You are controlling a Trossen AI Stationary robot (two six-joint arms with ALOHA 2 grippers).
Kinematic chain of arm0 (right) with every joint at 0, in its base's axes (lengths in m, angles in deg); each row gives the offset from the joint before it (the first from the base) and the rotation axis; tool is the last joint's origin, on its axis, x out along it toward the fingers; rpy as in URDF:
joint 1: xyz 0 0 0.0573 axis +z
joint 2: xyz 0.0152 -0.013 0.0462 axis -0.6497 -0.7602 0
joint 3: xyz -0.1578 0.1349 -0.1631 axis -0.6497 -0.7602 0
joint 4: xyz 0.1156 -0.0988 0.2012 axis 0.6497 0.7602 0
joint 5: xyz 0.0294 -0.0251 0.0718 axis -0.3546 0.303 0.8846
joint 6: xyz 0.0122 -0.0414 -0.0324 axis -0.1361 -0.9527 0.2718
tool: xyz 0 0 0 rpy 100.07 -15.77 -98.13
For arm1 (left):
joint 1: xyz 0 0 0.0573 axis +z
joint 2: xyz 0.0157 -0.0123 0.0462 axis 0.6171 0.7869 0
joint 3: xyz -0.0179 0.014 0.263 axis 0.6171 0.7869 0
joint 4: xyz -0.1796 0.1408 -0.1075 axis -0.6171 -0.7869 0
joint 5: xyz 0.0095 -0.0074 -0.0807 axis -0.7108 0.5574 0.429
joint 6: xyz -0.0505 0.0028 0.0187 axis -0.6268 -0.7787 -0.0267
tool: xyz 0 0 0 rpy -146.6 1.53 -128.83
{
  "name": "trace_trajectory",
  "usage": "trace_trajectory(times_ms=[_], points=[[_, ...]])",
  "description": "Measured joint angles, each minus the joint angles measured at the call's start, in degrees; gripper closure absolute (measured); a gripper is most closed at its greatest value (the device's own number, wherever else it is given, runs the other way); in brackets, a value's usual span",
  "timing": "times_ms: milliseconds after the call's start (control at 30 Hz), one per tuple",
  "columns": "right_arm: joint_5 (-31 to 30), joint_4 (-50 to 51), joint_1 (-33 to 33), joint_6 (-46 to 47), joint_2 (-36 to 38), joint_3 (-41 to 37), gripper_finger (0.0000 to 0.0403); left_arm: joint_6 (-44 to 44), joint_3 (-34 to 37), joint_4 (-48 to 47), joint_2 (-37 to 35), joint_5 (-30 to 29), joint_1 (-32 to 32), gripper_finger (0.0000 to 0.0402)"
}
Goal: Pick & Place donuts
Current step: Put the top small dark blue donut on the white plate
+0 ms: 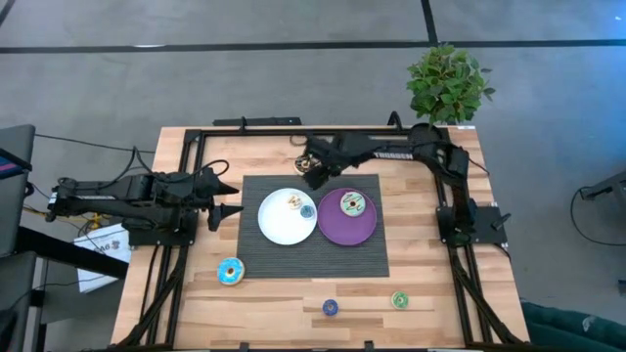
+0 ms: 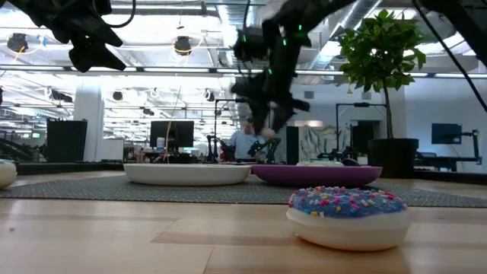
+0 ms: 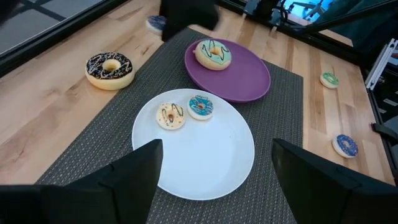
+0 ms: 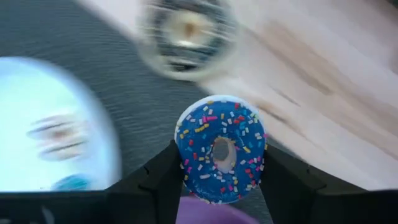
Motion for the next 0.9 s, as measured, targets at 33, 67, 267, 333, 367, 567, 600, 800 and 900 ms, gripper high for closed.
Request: trace_trajectory(times_ms=[33, 67, 267, 333, 367, 567, 600, 800, 900], points=[[-0.01, -1.58, 1.45, -1.48, 0.44, 0.01, 0.0222, 0.0, 0.0, 0.0, 0.0, 0.0, 0.0, 0.0109], [-0.01, -3.18, 2.9, -3.13, 0.74, 0.01, 0.0222, 0.0, 0.0, 0.0, 0.0, 0.0, 0.0, 0.0109], [-0.01, -11.89, 11.37, -13.96, 0.68, 0.06, 0.0223, 0.0, 0.0, 0.0, 0.0, -0.11, 0.0, 0.0109], [0.39, -12.59, 13.81, -17.95, 0.47, 0.05, 0.0226, -0.02, 0.0, 0.0, 0.0, -0.11, 0.0, 0.0109], [0.47, -12.69, 14.9, -19.61, 0.44, 0.01, 0.0227, -0.04, 0.0, 0.0, 0.0, -0.11, 0.0, 0.0109], [-2.68, -13.5, 18.77, -24.45, 0.46, 0.04, 0.0234, -0.48, 0.0, 0.0, 0.0, -0.11, 0.0, 0.0109], [-2.72, -13.58, 18.94, -24.83, 0.46, 0.05, 0.0236, -0.5, 0.0, 0.0, 0.0, -0.11, 0.0, 0.0109], [1.18, -17.01, 18.58, -24.17, -5.46, -0.33, 0.0244, -0.54, 0.0, 0.03, 0.0, -0.38, 0.0, 0.0109], [1.92, -18.2, 18.48, -19.32, -7.07, 0.29, 0.025, -1.5, 0.0, 0.07, 0.02, -0.35, 0.0, 0.0109]])
